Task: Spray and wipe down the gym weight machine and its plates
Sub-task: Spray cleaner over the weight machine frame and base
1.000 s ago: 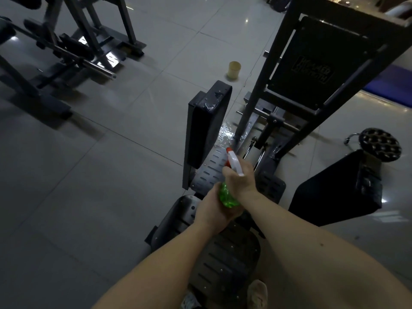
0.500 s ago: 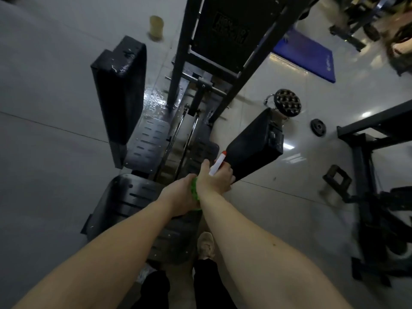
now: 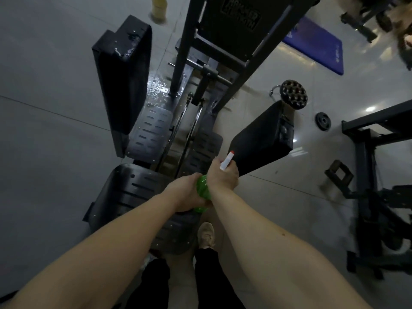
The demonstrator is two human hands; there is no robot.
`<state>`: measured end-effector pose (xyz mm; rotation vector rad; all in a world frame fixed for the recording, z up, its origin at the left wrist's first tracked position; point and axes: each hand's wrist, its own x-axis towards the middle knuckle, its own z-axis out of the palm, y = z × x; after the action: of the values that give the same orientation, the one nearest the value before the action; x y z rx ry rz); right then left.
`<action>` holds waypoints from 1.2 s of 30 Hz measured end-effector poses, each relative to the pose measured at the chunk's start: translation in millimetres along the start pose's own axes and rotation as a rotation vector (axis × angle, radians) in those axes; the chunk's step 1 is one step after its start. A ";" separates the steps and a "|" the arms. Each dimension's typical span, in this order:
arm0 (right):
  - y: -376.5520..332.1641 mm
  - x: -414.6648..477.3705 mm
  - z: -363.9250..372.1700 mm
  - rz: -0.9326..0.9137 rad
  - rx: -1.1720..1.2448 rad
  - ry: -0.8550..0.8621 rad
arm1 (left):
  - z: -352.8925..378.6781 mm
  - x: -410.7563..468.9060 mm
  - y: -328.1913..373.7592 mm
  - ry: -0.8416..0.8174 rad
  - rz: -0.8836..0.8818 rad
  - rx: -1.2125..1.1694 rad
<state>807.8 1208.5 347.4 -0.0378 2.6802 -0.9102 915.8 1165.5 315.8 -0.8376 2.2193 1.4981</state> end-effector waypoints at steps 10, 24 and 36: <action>-14.0 -42.0 92.9 -0.447 -0.090 -0.666 | 19.1 -13.3 -122.2 0.168 -0.152 -0.444; 158.7 -66.9 200.0 -0.381 -0.583 -0.929 | 159.3 -27.7 -199.3 0.130 -0.364 -0.683; 192.9 -74.6 210.7 -0.686 -0.590 -1.099 | 227.5 -22.4 -203.1 0.478 -0.580 -0.921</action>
<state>955.8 1247.3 94.9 -1.2333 1.7335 -0.0715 1051.0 1325.8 93.1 -2.0632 1.1938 2.1102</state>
